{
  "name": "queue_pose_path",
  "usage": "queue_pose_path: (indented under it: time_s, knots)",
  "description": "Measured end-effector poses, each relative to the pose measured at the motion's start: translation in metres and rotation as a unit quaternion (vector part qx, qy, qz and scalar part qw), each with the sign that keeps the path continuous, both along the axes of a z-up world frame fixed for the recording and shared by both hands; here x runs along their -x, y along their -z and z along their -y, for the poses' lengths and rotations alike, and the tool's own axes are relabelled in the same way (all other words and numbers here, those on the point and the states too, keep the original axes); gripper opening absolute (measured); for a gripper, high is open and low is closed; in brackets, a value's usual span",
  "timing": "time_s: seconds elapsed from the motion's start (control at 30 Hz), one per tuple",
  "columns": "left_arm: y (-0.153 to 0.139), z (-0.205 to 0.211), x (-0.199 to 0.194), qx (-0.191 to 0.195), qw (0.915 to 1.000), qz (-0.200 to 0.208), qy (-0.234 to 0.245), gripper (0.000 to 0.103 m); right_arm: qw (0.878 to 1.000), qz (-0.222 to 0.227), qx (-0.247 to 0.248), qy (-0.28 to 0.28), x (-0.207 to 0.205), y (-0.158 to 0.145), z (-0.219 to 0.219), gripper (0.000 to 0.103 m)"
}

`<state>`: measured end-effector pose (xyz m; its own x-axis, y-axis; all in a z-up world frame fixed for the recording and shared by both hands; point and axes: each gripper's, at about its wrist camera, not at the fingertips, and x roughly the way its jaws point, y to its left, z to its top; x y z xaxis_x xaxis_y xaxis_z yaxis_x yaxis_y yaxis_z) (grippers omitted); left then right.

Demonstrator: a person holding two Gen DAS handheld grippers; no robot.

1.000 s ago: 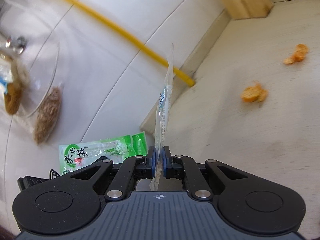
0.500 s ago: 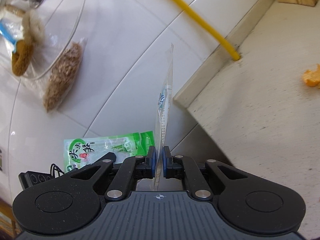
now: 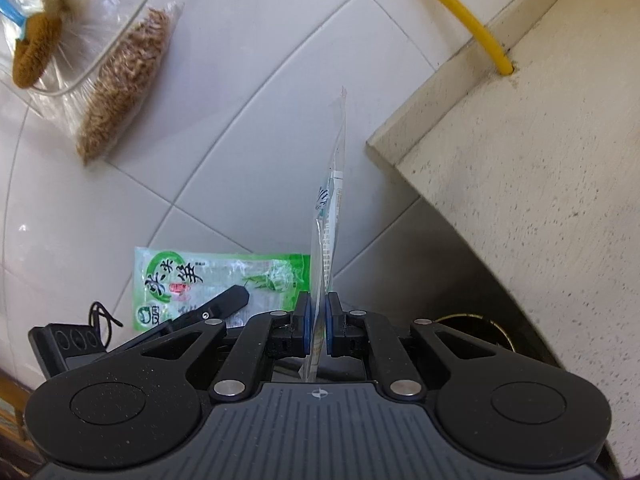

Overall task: Collect trash
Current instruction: 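Lift the clear bag and green package and carry them toward the trash bin, then lower the green package and clear bag into the bin and open both grippers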

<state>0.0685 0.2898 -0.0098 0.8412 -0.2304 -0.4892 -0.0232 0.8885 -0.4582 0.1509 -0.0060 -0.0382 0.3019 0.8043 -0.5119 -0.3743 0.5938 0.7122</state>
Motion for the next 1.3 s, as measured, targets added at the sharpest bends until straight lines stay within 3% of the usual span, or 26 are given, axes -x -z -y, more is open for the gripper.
queue_pose_path:
  time_s: [0.57,1.0,1.3]
  knots:
    - [0.02,0.008,-0.005,-0.055,0.9981,-0.028,-0.003,0.003,0.999,-0.009,0.04,0.012,0.0,0.015,-0.009,0.01]
    - [0.039,0.02,-0.017,-0.1,0.9923,-0.074,0.007,0.003,0.996,-0.015,0.083,0.005,-0.003,0.034,-0.022,0.011]
    - [0.048,0.022,-0.021,-0.11,0.9885,-0.101,0.02,0.003,0.995,-0.021,0.101,-0.008,-0.005,0.044,-0.03,0.01]
